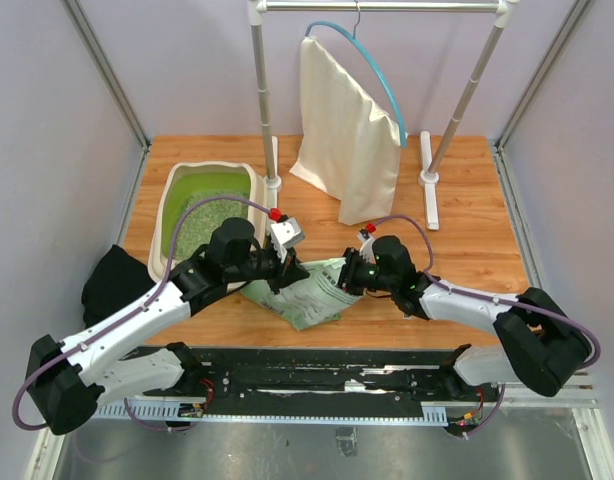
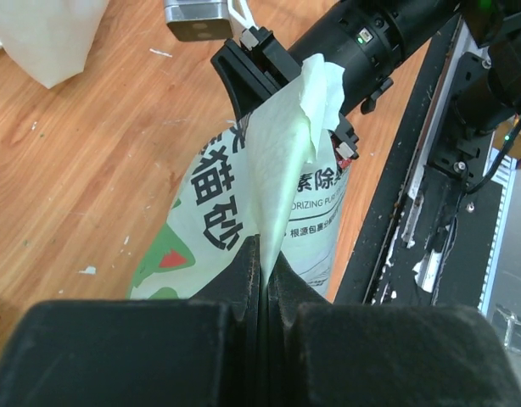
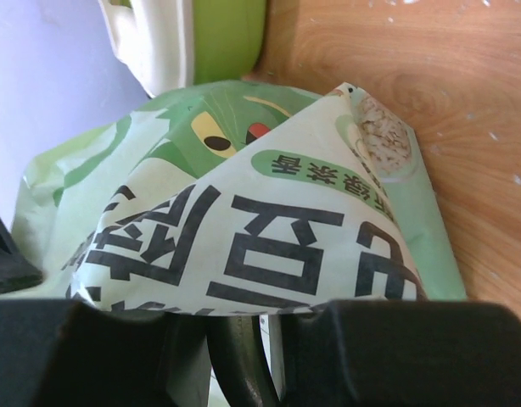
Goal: Fill the litter box with clean litter
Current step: 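Scoop the cat litter from the cat litter bag.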
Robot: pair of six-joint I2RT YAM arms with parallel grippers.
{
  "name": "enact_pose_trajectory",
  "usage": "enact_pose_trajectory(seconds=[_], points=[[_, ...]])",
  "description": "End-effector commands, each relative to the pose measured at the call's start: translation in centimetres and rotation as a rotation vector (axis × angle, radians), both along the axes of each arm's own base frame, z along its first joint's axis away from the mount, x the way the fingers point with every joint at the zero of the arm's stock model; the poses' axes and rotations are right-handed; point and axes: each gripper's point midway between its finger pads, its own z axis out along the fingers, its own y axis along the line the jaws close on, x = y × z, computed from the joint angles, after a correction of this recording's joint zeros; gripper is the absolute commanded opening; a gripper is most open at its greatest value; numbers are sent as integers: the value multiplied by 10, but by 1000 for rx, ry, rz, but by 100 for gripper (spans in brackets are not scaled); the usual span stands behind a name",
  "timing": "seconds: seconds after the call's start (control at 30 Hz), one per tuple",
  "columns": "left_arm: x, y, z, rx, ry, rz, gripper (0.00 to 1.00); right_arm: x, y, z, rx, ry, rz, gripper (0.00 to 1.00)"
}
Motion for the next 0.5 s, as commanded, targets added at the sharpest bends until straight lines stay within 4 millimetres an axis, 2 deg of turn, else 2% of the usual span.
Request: enact_pose_trajectory(seconds=[0.0, 0.23, 0.47], points=[[-4, -18, 57, -183, -119, -51, 1, 2, 24, 57, 274, -49, 21, 1], [-2, -14, 61, -189, -143, -32, 1, 1, 15, 77, 367, -55, 9, 1], [5, -1, 61, -163, -191, 36, 0, 3, -17, 96, 400, -96, -58, 1]])
